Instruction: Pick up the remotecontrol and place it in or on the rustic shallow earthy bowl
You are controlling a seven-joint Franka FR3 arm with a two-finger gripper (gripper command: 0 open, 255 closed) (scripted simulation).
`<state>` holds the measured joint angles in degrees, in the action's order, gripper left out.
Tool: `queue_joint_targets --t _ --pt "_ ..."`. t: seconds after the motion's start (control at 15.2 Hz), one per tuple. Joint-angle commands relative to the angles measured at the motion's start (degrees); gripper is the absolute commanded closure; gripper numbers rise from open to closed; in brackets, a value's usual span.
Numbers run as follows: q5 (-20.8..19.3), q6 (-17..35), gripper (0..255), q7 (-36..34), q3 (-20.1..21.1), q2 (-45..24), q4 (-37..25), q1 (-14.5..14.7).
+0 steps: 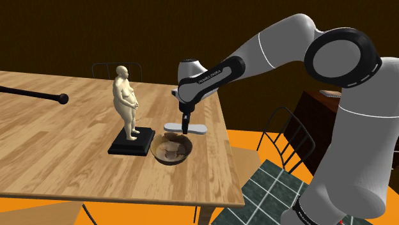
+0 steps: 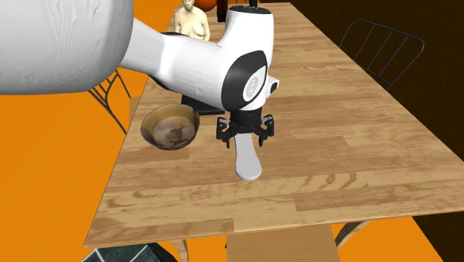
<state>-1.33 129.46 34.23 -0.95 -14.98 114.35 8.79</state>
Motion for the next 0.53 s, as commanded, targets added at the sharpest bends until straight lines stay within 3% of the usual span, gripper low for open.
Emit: queue_joint_targets --t 0.0,0.07,0.13,0.46 --pt "0.0 0.0 0 0.0 0.0 0.0 0.0 0.0" --pt "0.0 0.0 0 0.0 0.0 0.0 0.0 0.0" --pt "0.0 0.0 255 0.0 0.0 0.0 0.0 0.0" --pt "0.0 0.0 255 0.0 0.0 0.0 0.0 0.0"
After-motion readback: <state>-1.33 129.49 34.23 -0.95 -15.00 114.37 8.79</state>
